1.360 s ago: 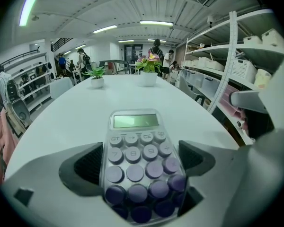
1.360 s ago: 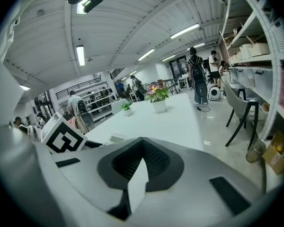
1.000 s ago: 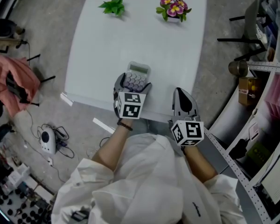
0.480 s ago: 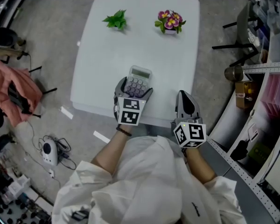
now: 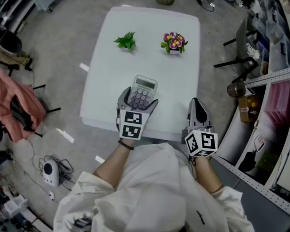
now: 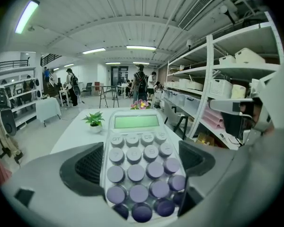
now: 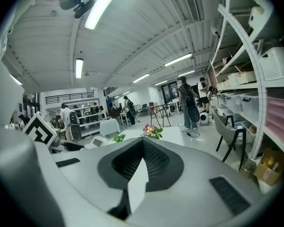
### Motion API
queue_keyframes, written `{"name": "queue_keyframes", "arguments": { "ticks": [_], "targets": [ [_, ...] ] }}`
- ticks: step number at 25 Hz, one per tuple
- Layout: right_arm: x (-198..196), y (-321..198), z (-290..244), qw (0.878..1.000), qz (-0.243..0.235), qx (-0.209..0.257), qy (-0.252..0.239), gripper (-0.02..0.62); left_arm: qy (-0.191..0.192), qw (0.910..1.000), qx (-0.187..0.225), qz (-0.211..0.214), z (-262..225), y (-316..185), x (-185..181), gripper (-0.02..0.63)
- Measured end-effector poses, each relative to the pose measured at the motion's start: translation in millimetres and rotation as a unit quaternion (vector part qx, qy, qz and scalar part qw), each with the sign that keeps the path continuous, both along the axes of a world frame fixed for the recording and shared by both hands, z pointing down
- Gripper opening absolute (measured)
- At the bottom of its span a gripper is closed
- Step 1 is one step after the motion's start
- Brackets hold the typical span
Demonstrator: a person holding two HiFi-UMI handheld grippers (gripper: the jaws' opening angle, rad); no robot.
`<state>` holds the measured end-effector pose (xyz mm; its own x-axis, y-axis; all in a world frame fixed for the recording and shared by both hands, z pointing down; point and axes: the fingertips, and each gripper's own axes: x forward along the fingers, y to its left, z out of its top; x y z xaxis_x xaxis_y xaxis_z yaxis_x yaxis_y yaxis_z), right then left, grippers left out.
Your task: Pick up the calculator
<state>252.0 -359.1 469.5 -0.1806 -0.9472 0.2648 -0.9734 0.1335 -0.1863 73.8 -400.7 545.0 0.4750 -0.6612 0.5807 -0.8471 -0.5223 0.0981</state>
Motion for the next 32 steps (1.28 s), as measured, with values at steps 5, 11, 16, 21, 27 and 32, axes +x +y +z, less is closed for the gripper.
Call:
{"name": "queue_keyframes", "arguments": {
  "ticks": [5, 11, 16, 21, 27, 32],
  "targets": [
    [12, 10, -28, 0.999, 0.023, 0.026, 0.001, 0.018, 0.013, 0.9989, 0.044, 0.007, -50, 0, -7, 0.489],
    [24, 16, -54, 0.997, 0.049, 0.055, 0.007, 0.017, 0.033, 0.9945, 0.098, 0.016, -99, -2, -11, 0.489],
    [34, 25, -76, 0.995, 0.062, 0.078, 0.015, 0.017, 0.059, 0.9867, 0.151, 0.004, -141, -3, -18, 0.489],
    [38, 29, -93, 0.992, 0.064, 0.097, 0.039, 0.017, 0.067, 0.9772, 0.2, -0.023, -171, -2, -39, 0.489],
    [42, 29, -102, 0.991, 0.068, 0.108, 0.035, 0.017, 0.058, 0.9772, 0.202, -0.027, -177, 2, -57, 0.489],
    [47, 28, -108, 0.99, 0.075, 0.116, 0.028, 0.017, 0.059, 0.9758, 0.208, -0.032, -176, 4, -65, 0.489]
  ]
}}
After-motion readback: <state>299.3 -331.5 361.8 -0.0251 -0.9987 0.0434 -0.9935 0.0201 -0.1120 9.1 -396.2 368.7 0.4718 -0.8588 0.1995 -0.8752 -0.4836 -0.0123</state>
